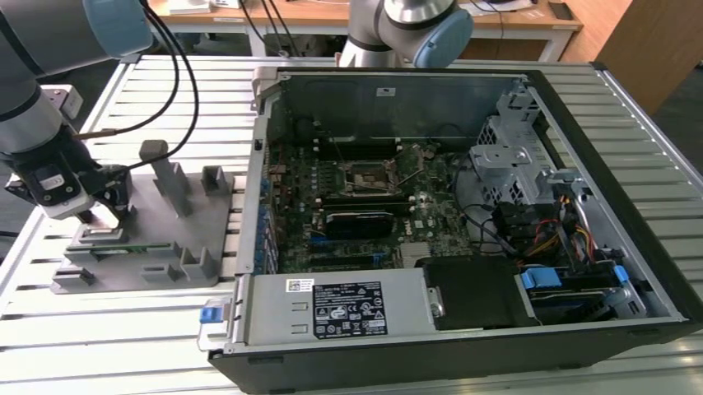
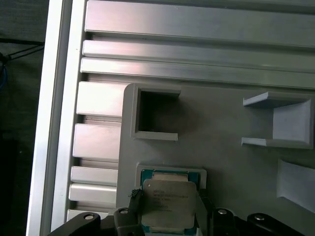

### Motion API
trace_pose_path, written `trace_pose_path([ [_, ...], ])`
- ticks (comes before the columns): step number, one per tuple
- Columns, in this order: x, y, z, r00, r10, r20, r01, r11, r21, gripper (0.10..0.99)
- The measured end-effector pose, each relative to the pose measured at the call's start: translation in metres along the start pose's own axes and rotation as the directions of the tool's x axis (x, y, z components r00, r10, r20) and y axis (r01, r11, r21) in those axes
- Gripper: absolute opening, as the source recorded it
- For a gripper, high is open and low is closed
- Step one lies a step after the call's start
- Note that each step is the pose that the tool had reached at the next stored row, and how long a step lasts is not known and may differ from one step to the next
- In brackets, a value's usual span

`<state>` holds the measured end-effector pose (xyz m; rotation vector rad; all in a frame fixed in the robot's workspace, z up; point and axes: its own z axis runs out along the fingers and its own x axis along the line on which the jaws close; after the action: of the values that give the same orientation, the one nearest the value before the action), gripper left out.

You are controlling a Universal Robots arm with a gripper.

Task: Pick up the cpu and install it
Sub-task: 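Pick up the cpu and move it towards the insertion slot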

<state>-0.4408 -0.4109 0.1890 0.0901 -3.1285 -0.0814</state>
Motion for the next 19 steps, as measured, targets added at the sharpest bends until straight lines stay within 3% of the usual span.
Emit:
trace_pose_path([
  [2,0.0,0.0,0.0001,1.0,0.0,0.001,0.0,1.0,0.0,0.533],
  [3,0.0001,-0.0001,-0.0002,1.0,0.0,0.0023,0.0,1.0,0.0,0.6],
  [16,0.0018,-0.0004,0.0019,1.0,-0.001,0.0029,0.001,1.0,0.001,0.6],
  [18,0.0018,-0.0004,0.002,1.0,-0.001,0.0028,0.001,1.0,0.001,0.584],
  [19,0.0018,-0.0004,0.0021,1.0,-0.001,0.003,0.001,1.0,0.001,0.529],
])
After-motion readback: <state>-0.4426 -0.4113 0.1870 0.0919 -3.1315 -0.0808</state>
